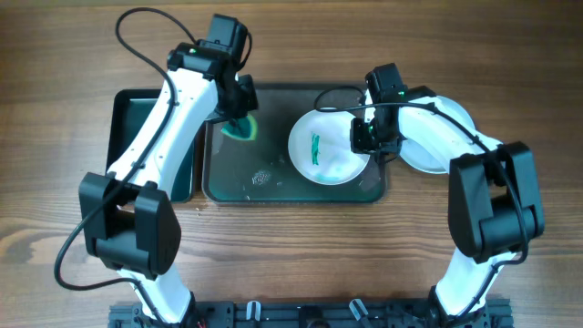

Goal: Clean dirty plates on tray and stack at the side
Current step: 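Grip the last plate with the right gripper and pull it to tray center, then scrub the last plate with the sponge in the left gripper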

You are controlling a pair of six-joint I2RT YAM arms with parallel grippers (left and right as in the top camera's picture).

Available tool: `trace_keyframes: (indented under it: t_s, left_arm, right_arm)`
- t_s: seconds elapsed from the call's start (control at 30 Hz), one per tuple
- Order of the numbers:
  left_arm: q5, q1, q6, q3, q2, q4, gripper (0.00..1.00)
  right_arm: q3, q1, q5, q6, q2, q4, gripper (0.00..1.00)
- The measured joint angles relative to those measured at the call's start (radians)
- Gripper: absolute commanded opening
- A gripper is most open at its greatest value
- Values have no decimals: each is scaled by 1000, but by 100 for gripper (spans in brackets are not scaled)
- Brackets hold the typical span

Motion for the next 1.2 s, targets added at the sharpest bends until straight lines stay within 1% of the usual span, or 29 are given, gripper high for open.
trace_keyframes:
  t_s: [0.07, 0.2, 0.3, 0.47, 0.6, 0.63, 0.67, 0.7, 0.73, 0.87, 0.97, 1.1, 1.2]
  left_arm:
    - [1, -20, 0, -4, 7, 13, 4]
    - [1, -36, 0, -4, 7, 22, 4]
    - [1, -36, 0, -4, 7, 21, 4]
    - [8, -37, 1, -4, 7, 22, 4]
    - [8, -47, 1, -4, 7, 21, 4]
    - [8, -48, 1, -4, 7, 22, 4]
    - [8, -48, 1, -4, 7, 21, 4]
    - [8, -48, 1, -4, 7, 21, 4]
    - [8, -48, 1, -4, 7, 21, 4]
    - [8, -48, 3, -4, 7, 22, 4]
    - [8, -60, 5, -14, 7, 42, 4]
    - [8, -94, 8, -97, 7, 116, 4]
    - [12, -107, 9, -175, 11, 177, 4]
  right_arm:
    - [0, 1, 4, -3, 1, 1, 29]
    - [32, 1, 4, -4, -2, -75, 29]
    - [53, -5, 30, -5, -46, -103, 30]
    - [54, -25, 93, -30, -61, -97, 29]
    - [54, -25, 97, -30, -10, -47, 24]
    - [54, -25, 96, -29, 8, -43, 20]
    - [54, -25, 91, -29, 27, -41, 15]
    - [53, -25, 85, -29, 40, -40, 6]
    - [54, -26, 69, -31, 42, -39, 4]
    - [53, -20, -55, -18, 42, -13, 4]
    - [53, 37, -97, 18, 46, 20, 4]
    - [54, 122, -134, 63, 77, 77, 4]
    - [54, 124, -172, 71, 86, 101, 4]
